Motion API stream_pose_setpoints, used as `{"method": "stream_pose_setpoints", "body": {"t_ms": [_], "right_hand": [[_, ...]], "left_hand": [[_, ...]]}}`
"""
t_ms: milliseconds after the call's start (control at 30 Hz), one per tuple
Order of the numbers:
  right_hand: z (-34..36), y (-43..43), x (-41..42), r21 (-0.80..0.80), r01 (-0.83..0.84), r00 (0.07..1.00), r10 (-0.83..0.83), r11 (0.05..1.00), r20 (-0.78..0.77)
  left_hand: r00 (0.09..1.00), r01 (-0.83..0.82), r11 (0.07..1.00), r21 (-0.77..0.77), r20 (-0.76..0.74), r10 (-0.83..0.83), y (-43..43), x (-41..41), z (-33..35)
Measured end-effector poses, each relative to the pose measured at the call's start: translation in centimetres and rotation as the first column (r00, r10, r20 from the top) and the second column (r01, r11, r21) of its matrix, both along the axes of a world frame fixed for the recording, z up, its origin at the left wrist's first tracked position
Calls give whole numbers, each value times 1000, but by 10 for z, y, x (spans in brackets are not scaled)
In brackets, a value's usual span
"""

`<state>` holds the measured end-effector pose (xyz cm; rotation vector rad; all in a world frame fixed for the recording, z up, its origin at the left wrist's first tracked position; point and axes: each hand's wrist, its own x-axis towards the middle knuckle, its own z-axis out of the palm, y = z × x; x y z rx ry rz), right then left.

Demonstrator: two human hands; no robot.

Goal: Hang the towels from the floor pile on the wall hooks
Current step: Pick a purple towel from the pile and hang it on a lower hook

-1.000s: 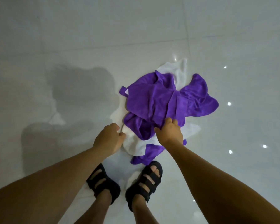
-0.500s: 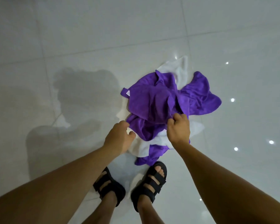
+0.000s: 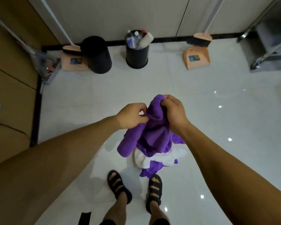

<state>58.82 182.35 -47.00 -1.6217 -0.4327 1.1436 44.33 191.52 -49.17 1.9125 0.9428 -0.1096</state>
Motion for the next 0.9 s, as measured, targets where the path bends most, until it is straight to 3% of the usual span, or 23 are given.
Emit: {"method": "stream_pose_setpoints", "body": {"t_ms": [133, 267, 467, 567, 667, 767, 833, 900], "right_hand": [[72, 9, -3, 26, -93, 988, 89, 995, 123], [134, 9, -15, 133, -282, 958, 270, 950, 102], [206, 15, -43, 64, -641, 761, 624, 765, 176], [239, 24, -60, 69, -633, 762, 605, 771, 231], [273, 35, -73, 171, -554, 832, 546, 815, 97], [301, 46, -81, 248, -335, 924, 368, 909, -100], [314, 52, -84, 250, -266, 926, 319, 931, -203], [322, 55, -85, 246, -294, 898, 355, 923, -260]], "left_hand": [[999, -37, 998, 50, -10, 37, 20, -21, 97], [979, -174, 985, -7, 108, 174, 21, -31, 184], [890, -297, 954, -36, 351, 290, 18, -56, 298], [879, -389, 901, 190, 371, 301, 25, -74, 330], [823, -557, 744, 369, 361, 438, 31, -90, 341], [730, -679, 676, 285, 165, 664, 24, -118, 334], [708, -704, 710, 30, -64, 704, 11, -141, 327], [767, -639, 737, -220, -257, 588, -3, -159, 323]]}}
